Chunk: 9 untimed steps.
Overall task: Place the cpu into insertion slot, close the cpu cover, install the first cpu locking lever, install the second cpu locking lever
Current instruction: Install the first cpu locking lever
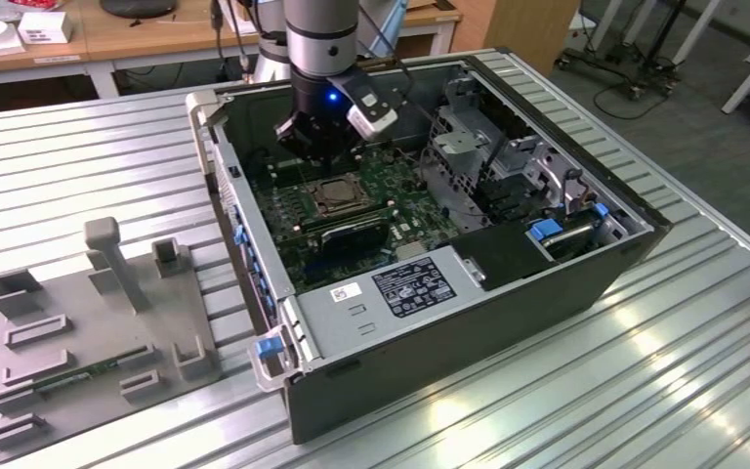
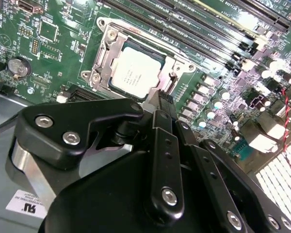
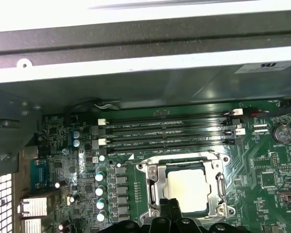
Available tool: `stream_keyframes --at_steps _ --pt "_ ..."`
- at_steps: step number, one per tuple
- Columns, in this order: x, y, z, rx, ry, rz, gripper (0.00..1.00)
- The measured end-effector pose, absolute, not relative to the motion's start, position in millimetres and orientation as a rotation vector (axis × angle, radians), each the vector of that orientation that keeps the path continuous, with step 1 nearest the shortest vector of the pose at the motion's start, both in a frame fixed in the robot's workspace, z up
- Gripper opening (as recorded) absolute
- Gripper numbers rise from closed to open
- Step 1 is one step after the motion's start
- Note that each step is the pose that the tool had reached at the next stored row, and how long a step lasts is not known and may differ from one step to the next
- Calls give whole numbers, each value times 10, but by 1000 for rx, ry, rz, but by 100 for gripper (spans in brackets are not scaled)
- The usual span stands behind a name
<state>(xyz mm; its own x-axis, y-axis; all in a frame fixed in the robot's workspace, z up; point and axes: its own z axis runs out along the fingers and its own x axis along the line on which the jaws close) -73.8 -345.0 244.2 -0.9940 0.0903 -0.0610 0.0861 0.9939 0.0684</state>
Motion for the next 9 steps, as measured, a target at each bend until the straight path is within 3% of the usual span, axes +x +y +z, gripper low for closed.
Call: stream_keyframes --at_steps 9 --pt "-738 -3450 2550 136 3073 101 11"
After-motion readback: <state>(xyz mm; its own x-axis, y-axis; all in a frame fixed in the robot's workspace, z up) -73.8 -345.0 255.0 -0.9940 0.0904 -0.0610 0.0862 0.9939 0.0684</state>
